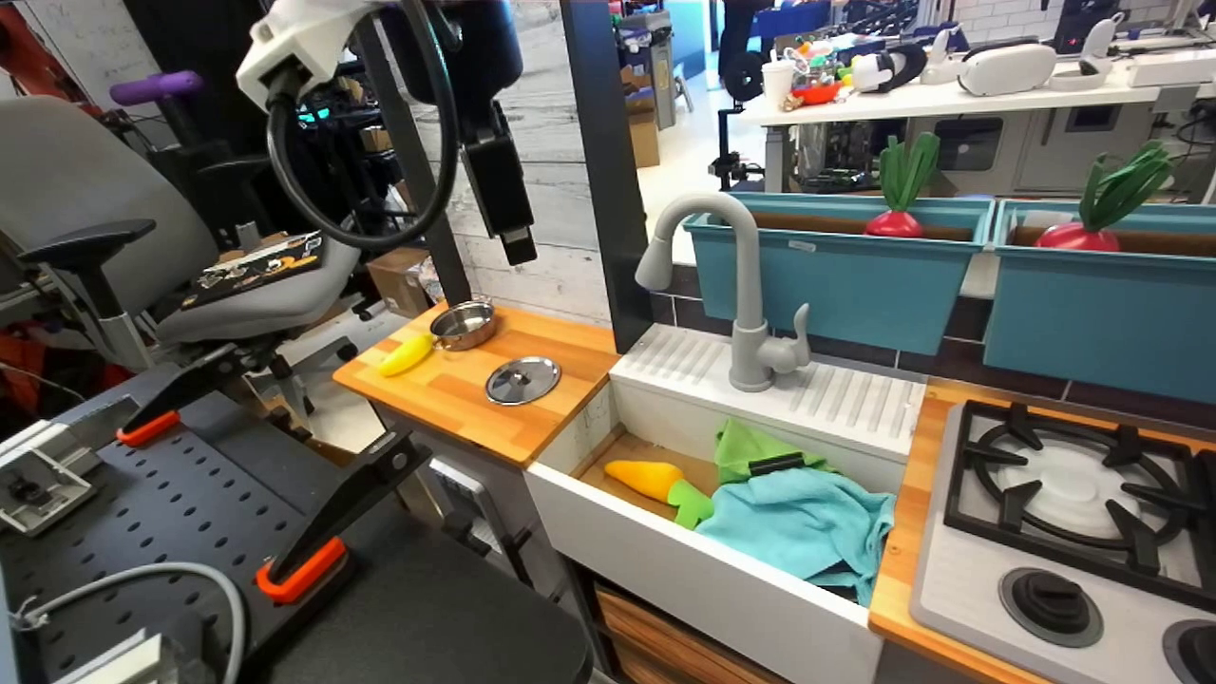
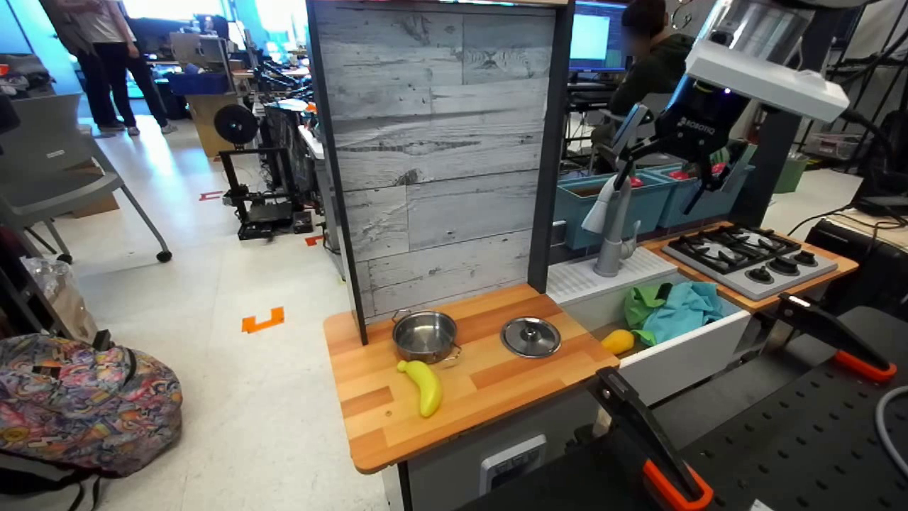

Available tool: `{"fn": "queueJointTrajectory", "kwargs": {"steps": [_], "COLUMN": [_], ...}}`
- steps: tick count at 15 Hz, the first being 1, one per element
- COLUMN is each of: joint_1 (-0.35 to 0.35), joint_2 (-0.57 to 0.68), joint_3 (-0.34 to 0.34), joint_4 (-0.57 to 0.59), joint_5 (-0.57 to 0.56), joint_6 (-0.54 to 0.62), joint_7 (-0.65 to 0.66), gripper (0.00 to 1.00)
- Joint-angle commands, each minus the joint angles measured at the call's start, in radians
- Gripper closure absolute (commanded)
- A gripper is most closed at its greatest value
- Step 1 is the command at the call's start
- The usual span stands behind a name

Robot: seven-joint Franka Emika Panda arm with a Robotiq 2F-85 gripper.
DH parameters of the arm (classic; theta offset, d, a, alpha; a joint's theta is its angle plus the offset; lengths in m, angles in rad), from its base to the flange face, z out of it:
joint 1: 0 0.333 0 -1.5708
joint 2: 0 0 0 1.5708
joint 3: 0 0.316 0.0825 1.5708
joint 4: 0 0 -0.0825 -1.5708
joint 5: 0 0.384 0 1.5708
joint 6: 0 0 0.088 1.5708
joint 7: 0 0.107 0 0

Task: Remove the lid from the pot

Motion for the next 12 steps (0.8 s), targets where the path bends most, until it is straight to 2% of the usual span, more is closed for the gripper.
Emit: {"fn": "queueJointTrajectory", "kwargs": {"steps": [1,6,12], "joint_1": [0.011,0.070,0.077], "joint_2": [0.012,0.064,0.159], "joint_3": [-0.014,-0.063,-0.100], "joint_4": [0.038,0.121,0.230], "joint_5": [0.042,-0.044,-0.085], "joint_6": [0.037,0.072,0.088], "joint_7": [0.027,0.169,0.261], "gripper": [0.00,0.00,0.00]}}
